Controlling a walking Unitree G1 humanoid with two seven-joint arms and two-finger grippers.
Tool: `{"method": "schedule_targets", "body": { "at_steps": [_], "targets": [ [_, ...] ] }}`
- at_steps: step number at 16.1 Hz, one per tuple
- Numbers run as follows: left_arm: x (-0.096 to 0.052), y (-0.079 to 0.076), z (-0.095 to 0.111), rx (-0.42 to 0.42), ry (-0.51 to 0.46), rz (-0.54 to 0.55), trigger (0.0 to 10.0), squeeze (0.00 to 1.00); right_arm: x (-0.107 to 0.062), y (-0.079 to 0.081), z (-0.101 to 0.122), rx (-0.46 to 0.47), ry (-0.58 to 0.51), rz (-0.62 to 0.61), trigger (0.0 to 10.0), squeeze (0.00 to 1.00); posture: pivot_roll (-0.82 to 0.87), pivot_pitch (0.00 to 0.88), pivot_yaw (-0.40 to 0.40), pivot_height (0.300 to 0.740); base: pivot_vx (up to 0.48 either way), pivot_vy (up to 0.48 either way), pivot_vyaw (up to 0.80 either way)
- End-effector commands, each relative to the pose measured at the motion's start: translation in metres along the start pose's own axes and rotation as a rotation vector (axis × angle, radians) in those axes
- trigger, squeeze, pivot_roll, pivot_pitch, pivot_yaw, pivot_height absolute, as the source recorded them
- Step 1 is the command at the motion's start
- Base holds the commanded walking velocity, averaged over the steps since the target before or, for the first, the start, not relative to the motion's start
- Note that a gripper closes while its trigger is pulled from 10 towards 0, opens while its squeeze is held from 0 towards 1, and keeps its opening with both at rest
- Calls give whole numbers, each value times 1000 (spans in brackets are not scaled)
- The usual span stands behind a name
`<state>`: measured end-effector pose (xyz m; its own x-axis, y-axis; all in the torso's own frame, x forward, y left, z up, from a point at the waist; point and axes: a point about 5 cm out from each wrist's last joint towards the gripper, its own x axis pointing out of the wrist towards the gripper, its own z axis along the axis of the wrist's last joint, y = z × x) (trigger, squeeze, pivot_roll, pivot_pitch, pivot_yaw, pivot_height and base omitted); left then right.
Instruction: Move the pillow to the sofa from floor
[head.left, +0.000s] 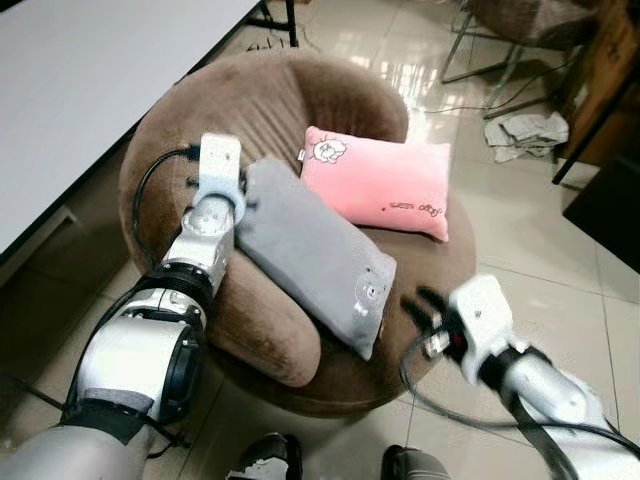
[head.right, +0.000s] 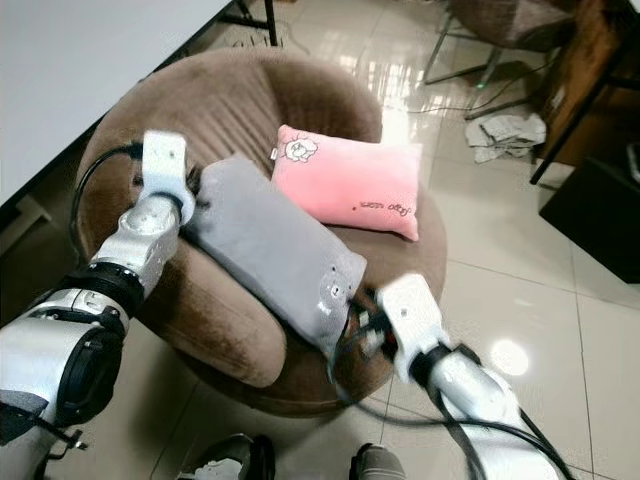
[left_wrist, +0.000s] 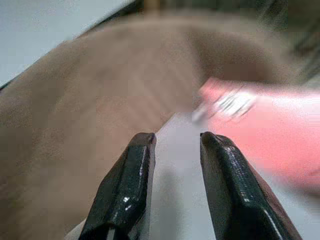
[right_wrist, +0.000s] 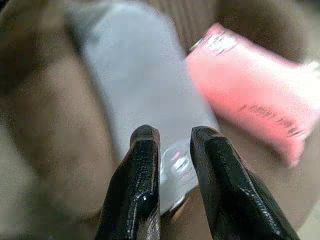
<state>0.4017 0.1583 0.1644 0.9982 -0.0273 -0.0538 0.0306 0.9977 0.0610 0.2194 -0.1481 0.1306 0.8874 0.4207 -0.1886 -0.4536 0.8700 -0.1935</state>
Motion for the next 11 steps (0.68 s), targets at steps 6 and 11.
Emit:
{"method": "schedule_targets", "body": {
  "at_steps": [6, 11],
  "targets": [
    [-74, 1, -11, -85, -238, -195, 10000, 0, 13, 11, 6, 55, -69, -109, 10000, 0, -54, 51, 42, 740, 0, 0, 667],
    [-131, -24, -29, -12, -172, -312, 10000, 0, 14, -4, 0, 99, -47, -163, 10000, 0, -28, 23, 25, 740, 0, 0, 800]
  ]
}}
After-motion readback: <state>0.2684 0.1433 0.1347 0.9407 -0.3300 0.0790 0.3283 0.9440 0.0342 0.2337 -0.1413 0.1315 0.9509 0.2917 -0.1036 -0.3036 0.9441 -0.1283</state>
